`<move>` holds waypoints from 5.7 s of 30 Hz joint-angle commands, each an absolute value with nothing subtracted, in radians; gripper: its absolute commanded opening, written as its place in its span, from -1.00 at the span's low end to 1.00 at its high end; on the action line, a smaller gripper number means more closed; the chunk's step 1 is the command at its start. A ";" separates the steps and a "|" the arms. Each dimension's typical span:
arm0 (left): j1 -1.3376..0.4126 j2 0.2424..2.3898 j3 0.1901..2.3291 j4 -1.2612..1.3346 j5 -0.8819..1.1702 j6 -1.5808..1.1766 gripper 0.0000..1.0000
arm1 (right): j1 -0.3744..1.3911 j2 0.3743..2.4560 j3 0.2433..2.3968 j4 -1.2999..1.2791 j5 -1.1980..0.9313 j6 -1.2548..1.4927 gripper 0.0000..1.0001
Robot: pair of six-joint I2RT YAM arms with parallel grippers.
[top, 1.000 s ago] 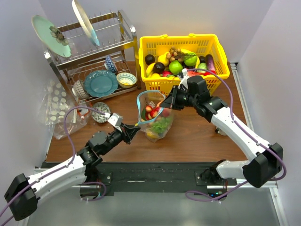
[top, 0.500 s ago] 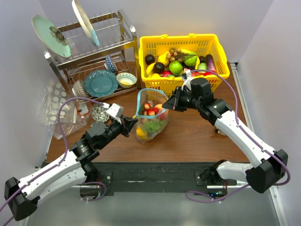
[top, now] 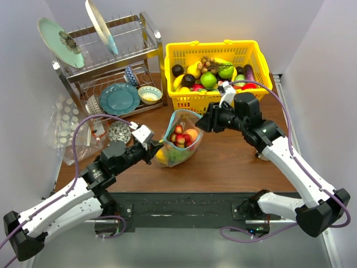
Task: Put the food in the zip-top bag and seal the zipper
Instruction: Zip the zipper food storage bag at the center of the board, then place the zipper food storage bag at the center of the board.
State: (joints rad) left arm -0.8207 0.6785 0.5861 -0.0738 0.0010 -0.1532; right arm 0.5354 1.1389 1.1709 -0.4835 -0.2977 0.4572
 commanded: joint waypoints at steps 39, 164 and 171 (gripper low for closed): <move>-0.825 0.677 0.712 -0.100 0.155 -0.066 -1.00 | 0.876 1.399 1.394 -0.479 -0.676 -0.591 -0.19; -0.580 1.017 0.793 0.074 -0.427 -0.005 -1.00 | 0.675 1.181 1.065 -0.224 0.135 -0.232 -1.00; -0.514 1.166 0.891 0.110 -0.393 0.057 -1.00 | 0.655 1.328 1.186 -0.198 0.135 -0.259 -1.00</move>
State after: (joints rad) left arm -0.5503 1.1168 0.7967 0.0059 -0.3923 0.0036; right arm 0.6693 1.2758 1.0836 -0.2634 0.1196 -0.2321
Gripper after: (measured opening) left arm 0.021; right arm 0.033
